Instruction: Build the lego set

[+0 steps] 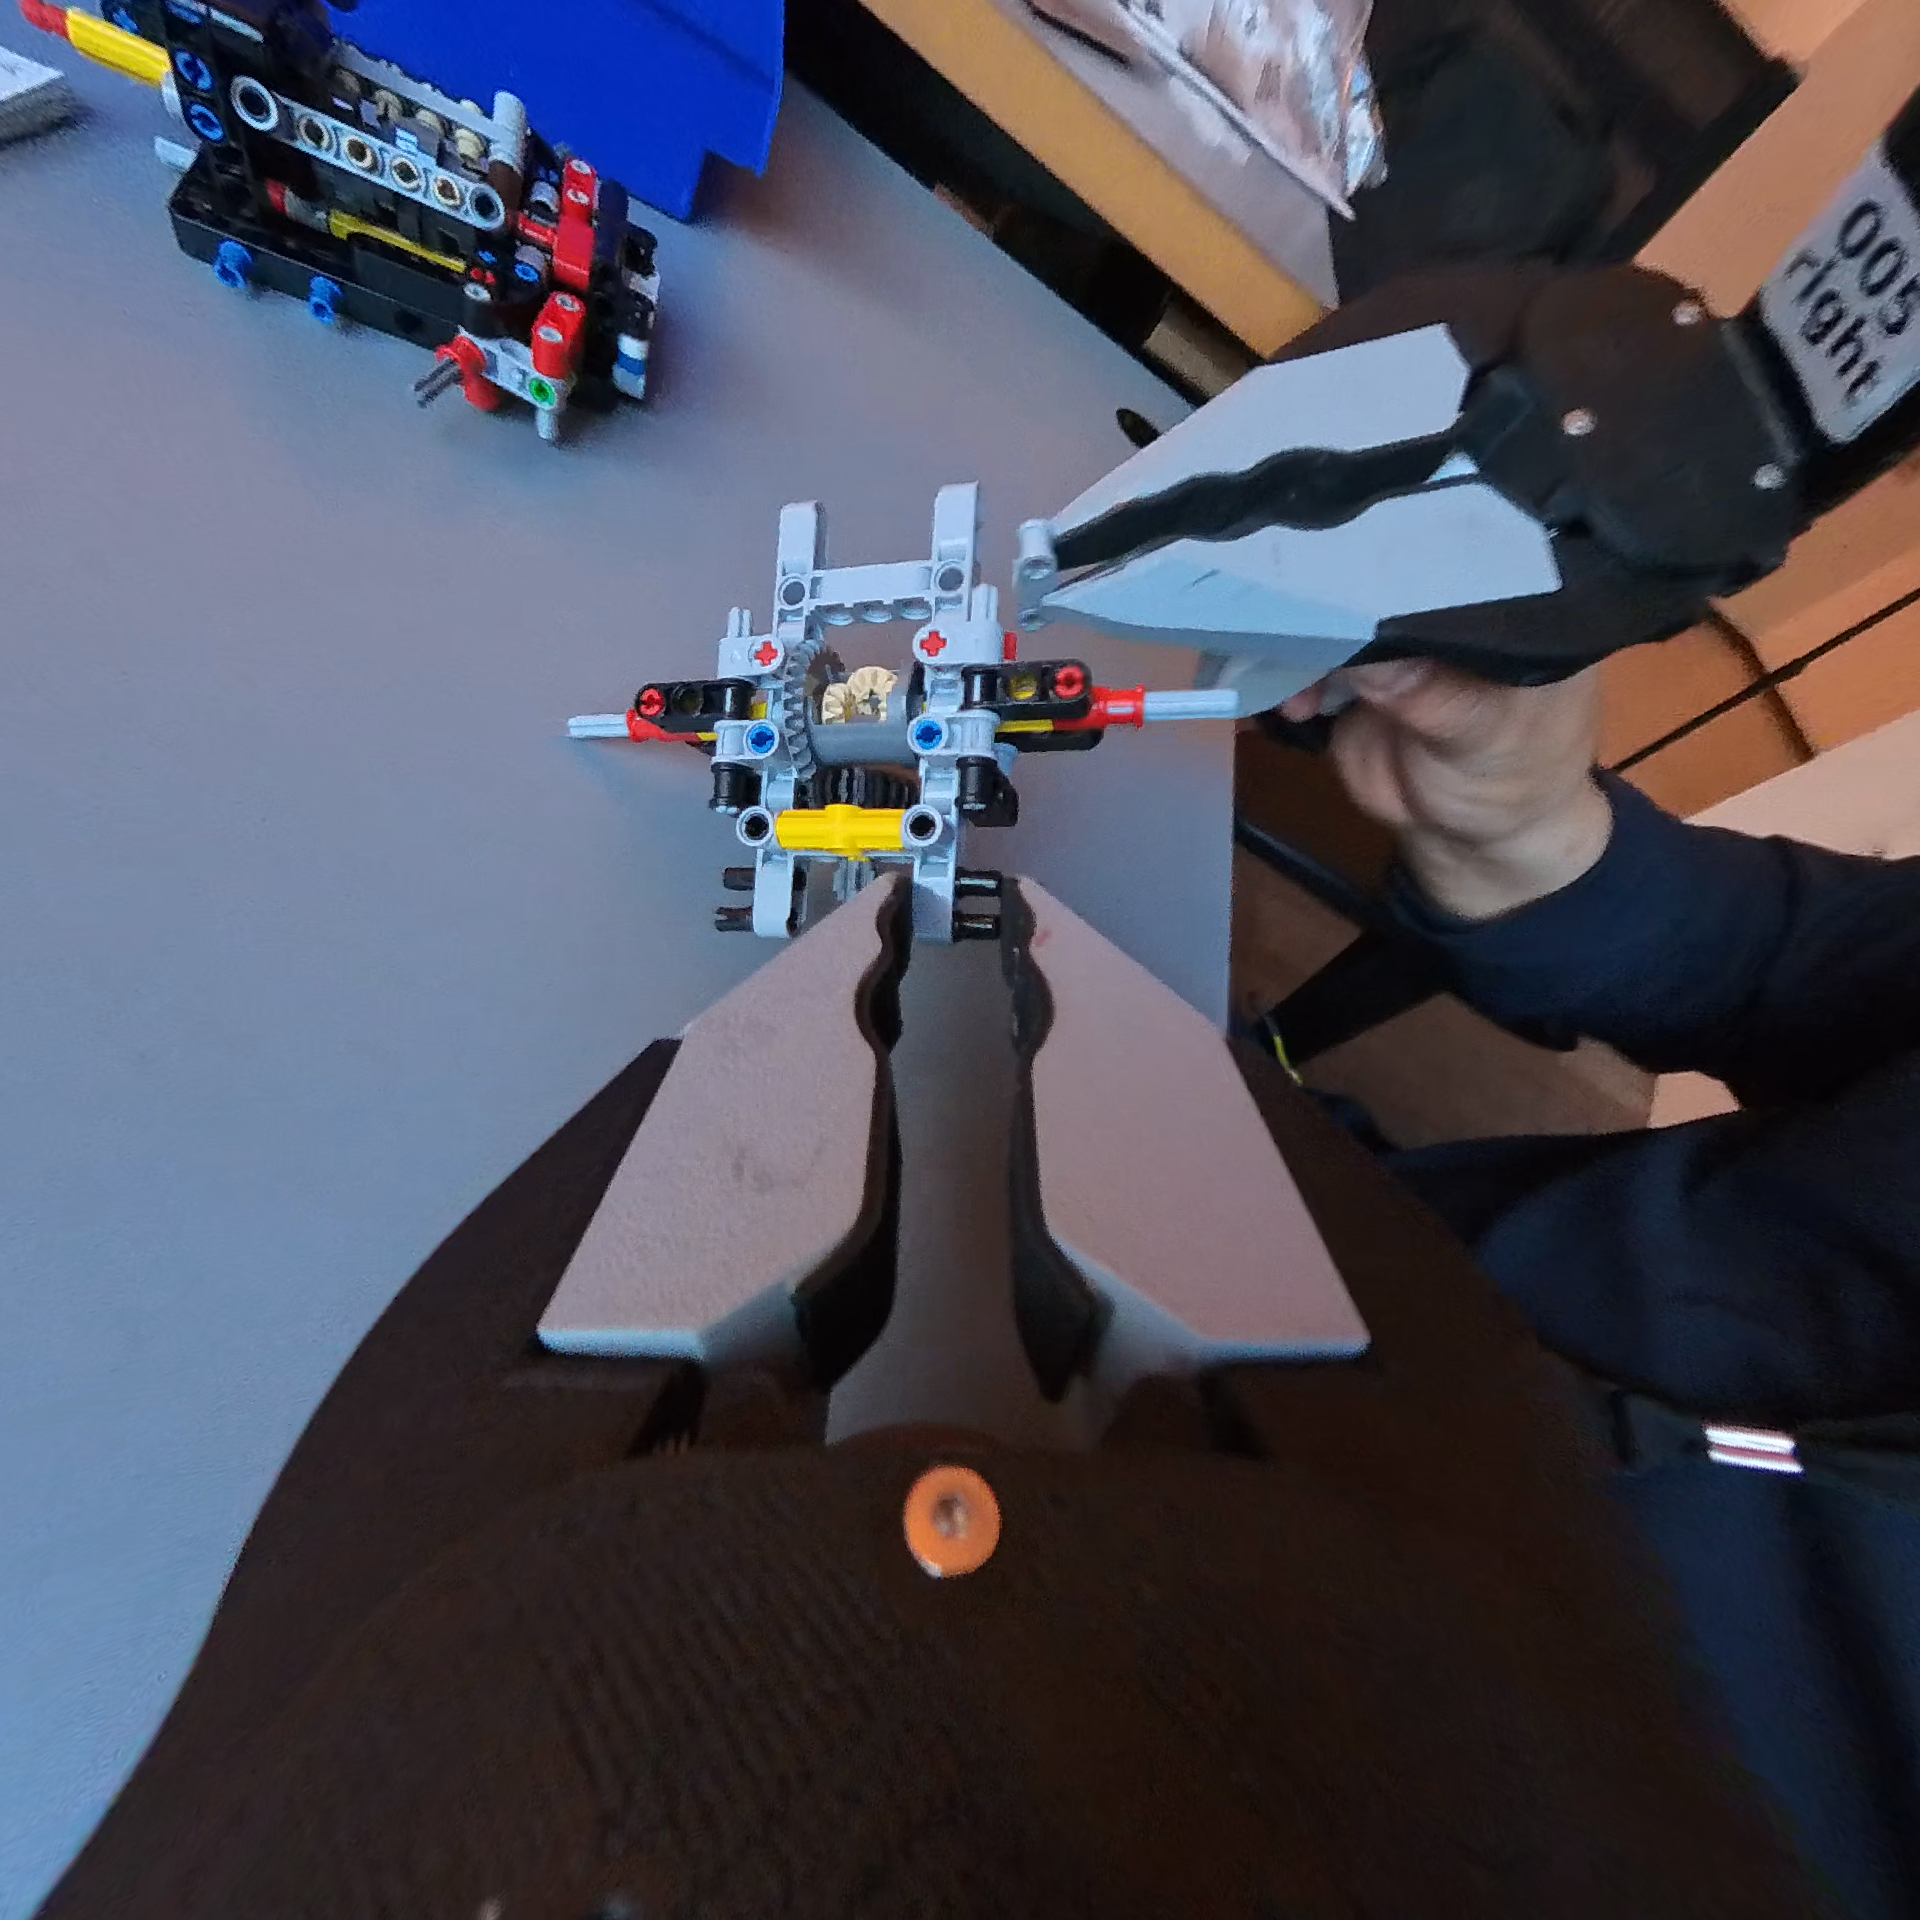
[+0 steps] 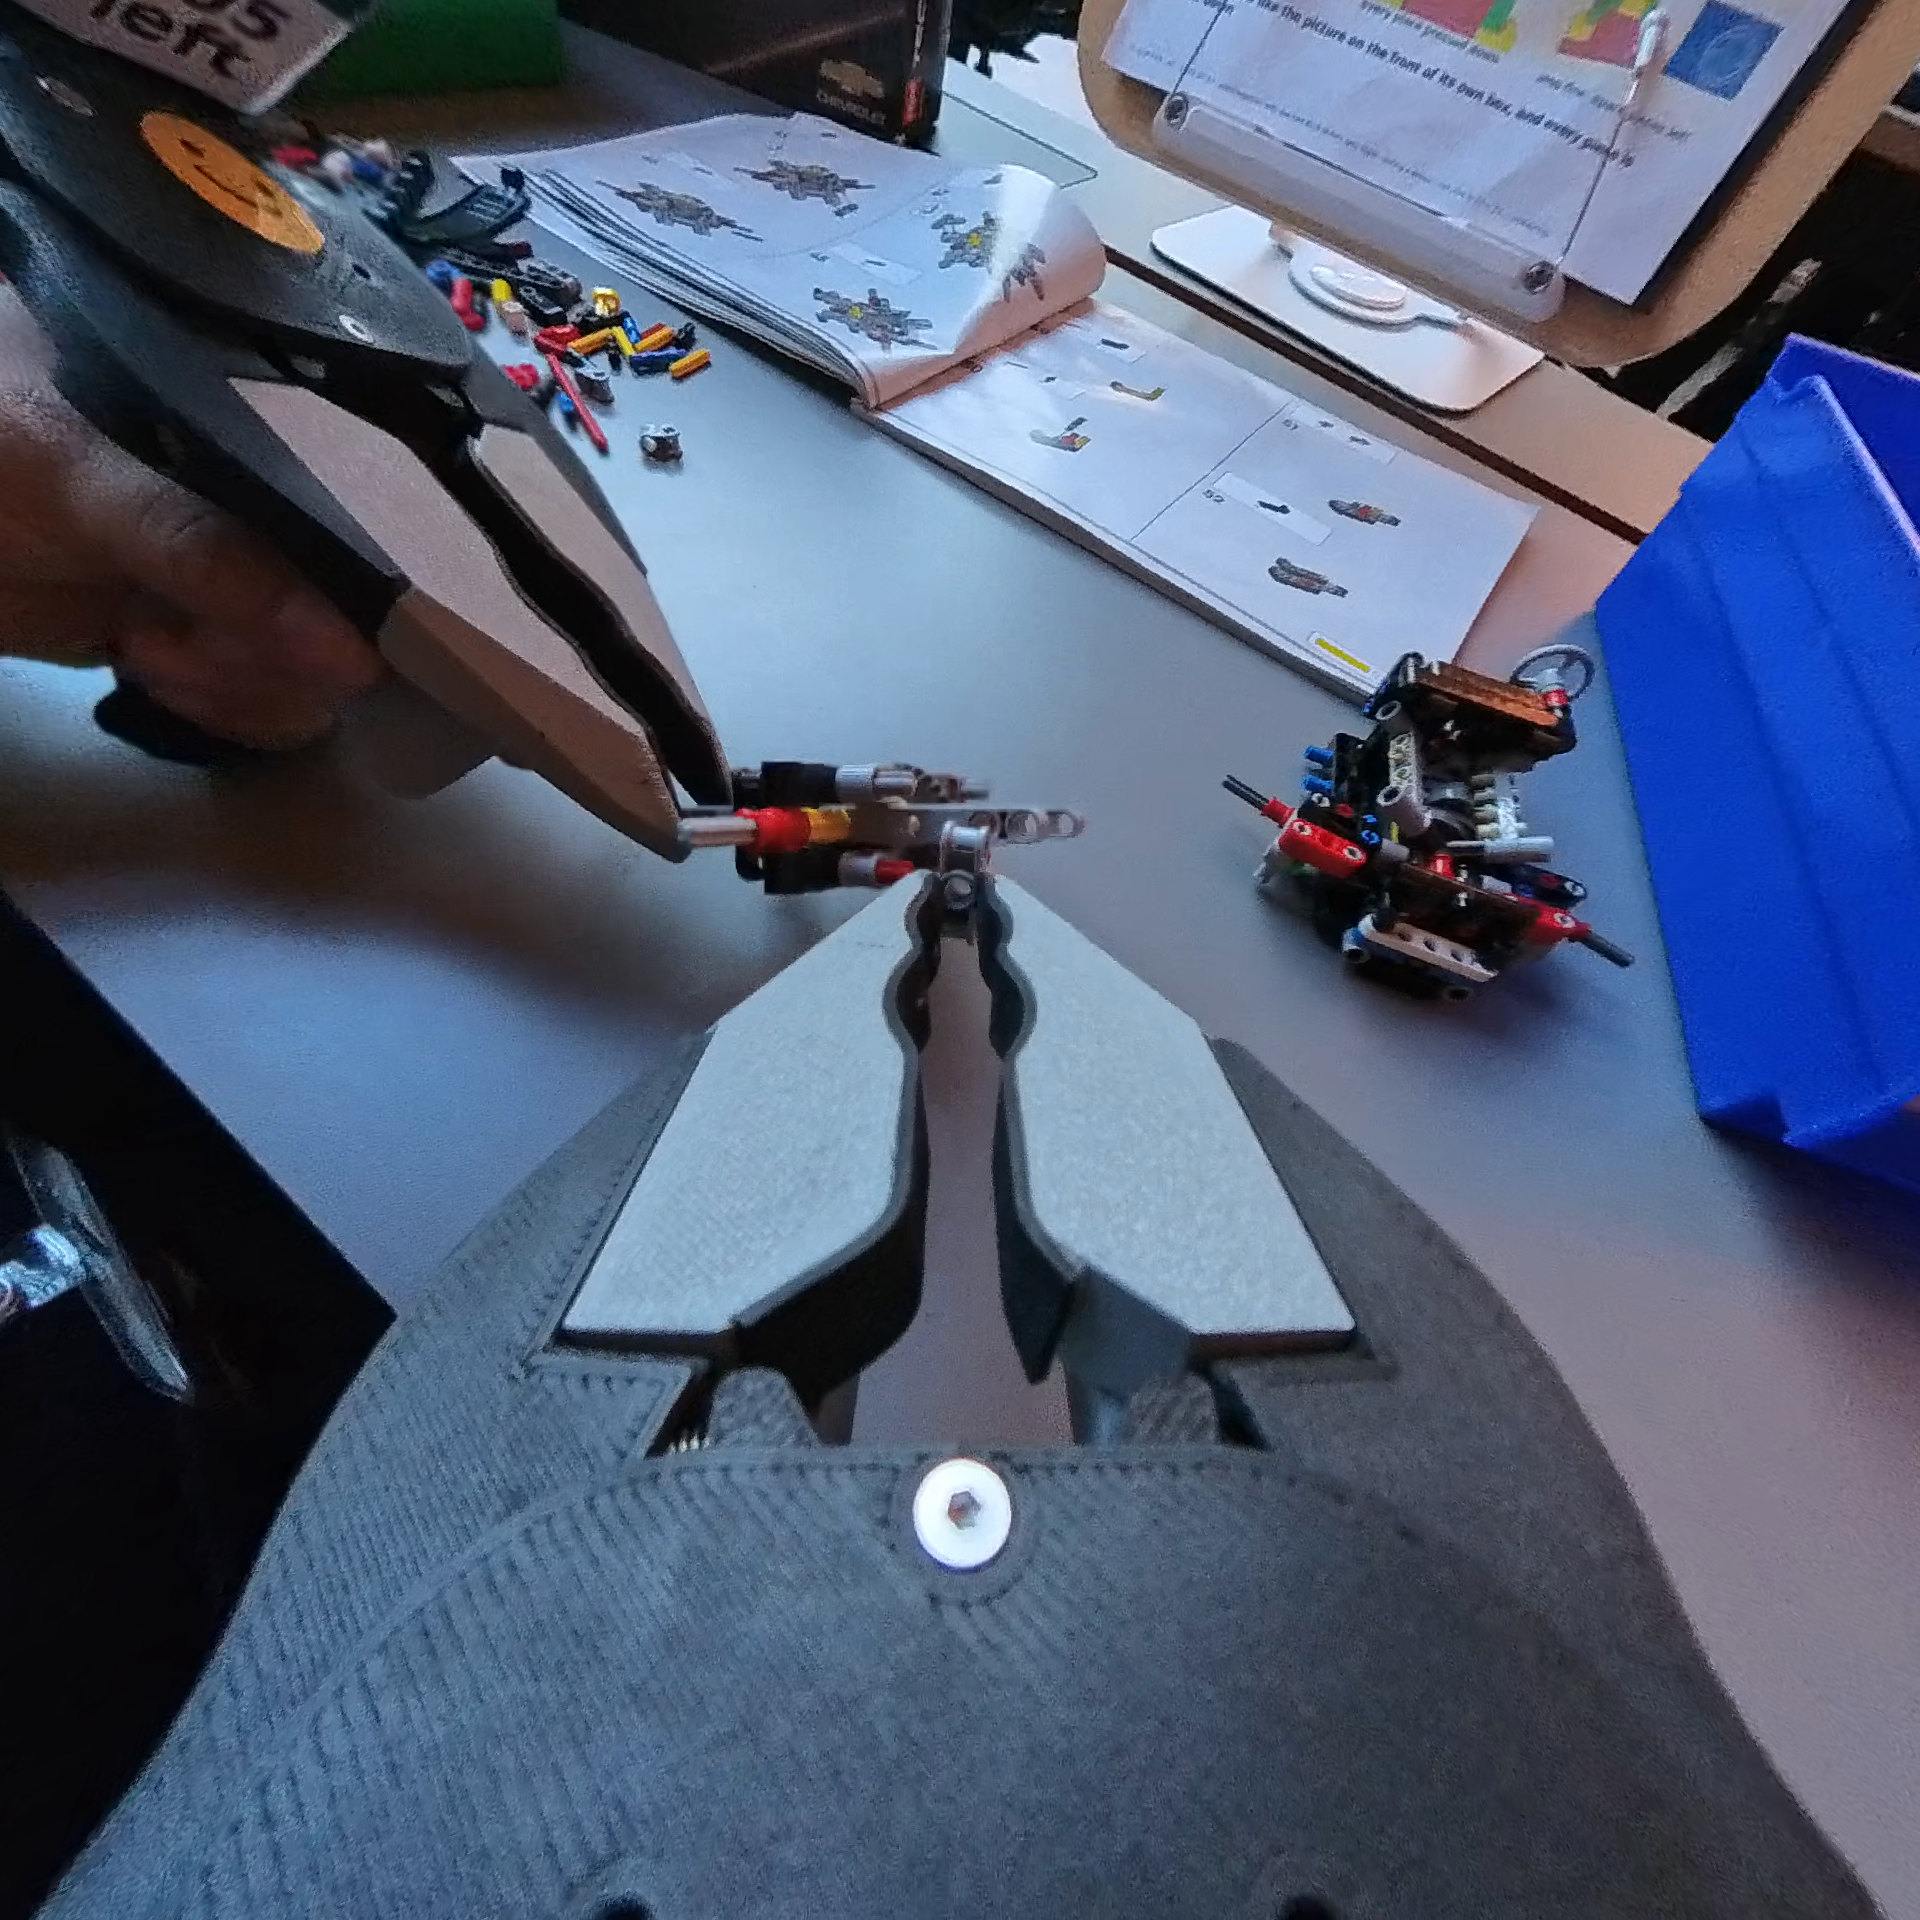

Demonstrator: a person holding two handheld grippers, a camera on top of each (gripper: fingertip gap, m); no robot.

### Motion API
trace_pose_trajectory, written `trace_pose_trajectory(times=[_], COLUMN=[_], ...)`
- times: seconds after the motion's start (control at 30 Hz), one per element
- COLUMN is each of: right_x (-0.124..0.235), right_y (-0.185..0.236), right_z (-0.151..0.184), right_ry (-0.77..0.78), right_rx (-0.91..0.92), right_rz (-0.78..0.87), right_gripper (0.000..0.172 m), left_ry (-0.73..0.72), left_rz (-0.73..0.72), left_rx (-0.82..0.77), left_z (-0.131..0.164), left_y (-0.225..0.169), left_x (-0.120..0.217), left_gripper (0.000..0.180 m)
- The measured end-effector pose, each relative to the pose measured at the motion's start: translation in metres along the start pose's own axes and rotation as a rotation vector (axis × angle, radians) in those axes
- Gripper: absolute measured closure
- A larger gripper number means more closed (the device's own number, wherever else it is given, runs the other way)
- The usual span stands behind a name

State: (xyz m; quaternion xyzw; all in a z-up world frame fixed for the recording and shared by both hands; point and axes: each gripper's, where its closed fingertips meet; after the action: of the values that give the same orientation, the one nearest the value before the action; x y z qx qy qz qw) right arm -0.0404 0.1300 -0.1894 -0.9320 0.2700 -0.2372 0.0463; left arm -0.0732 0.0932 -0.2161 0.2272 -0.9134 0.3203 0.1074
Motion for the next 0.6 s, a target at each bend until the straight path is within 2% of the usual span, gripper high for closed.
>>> trace_pose_trajectory(times=[0.37, 0.6], right_x=[0.006, 0.002], right_y=[0.012, 0.014], right_z=[-0.015, -0.008], right_ry=[0.038, 0.081], right_rx=[0.066, 0.007], right_rz=[-0.01, -0.04], right_gripper=[0.168, 0.168], left_ry=[-0.111, -0.102], left_rz=[0.017, -0.001], left_rx=[0.054, 0.048], left_z=[-0.003, 0.004], left_y=[-0.023, -0.019], left_x=[0.011, 0.007], left_gripper=[0.166, 0.166])
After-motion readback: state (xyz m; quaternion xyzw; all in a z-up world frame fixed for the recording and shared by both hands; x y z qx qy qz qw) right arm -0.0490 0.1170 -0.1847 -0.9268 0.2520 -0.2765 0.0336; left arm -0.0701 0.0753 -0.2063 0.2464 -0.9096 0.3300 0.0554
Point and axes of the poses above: each gripper's, where its closed fingertips meet, x back along the fingers, z out of its underside, y = z × x across the jaws, and after that the axes turned 8 degrees about z, right-handed
